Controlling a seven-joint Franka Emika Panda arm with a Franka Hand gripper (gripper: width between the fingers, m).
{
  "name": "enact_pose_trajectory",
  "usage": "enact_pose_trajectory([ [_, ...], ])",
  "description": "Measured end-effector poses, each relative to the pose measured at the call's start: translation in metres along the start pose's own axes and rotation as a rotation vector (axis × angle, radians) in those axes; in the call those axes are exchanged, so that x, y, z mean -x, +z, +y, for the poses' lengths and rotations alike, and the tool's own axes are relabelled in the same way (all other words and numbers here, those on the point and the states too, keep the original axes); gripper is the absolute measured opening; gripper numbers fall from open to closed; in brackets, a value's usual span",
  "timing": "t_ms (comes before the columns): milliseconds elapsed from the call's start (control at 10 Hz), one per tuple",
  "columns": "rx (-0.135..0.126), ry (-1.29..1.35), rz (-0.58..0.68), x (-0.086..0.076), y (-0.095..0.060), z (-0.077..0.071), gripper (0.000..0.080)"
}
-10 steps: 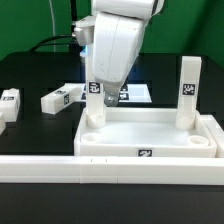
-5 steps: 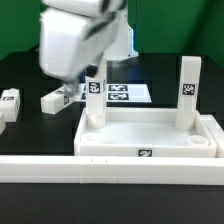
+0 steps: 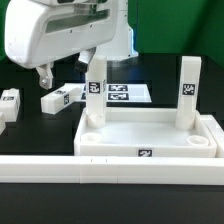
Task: Assemble desk
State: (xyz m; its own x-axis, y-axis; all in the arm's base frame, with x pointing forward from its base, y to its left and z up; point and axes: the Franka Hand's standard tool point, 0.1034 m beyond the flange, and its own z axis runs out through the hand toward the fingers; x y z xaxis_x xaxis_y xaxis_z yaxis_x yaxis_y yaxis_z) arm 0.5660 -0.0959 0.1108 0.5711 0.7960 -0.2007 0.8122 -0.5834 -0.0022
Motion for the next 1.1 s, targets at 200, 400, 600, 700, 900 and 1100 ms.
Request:
enact_pose_trajectory([
  [200,-0.048,0.125,-0.016,0.031,0.004,0.002,0.0649],
  [400,-0.069,0.253,-0.022,0.053,0.008,0.004,0.0649],
  [600,-0.069,0.384,-0.027,0.05,0.009,0.002,0.0649],
  [700,-0.069,0.437,-0.029,0.05,0.009,0.002,0.0649],
  [900,-0.11,0.551,-0.03,0.067,0.01,-0.001,0.0649],
  [1100,-0.135,0.573,-0.059,0.093,0.014,0.0,0.0649],
])
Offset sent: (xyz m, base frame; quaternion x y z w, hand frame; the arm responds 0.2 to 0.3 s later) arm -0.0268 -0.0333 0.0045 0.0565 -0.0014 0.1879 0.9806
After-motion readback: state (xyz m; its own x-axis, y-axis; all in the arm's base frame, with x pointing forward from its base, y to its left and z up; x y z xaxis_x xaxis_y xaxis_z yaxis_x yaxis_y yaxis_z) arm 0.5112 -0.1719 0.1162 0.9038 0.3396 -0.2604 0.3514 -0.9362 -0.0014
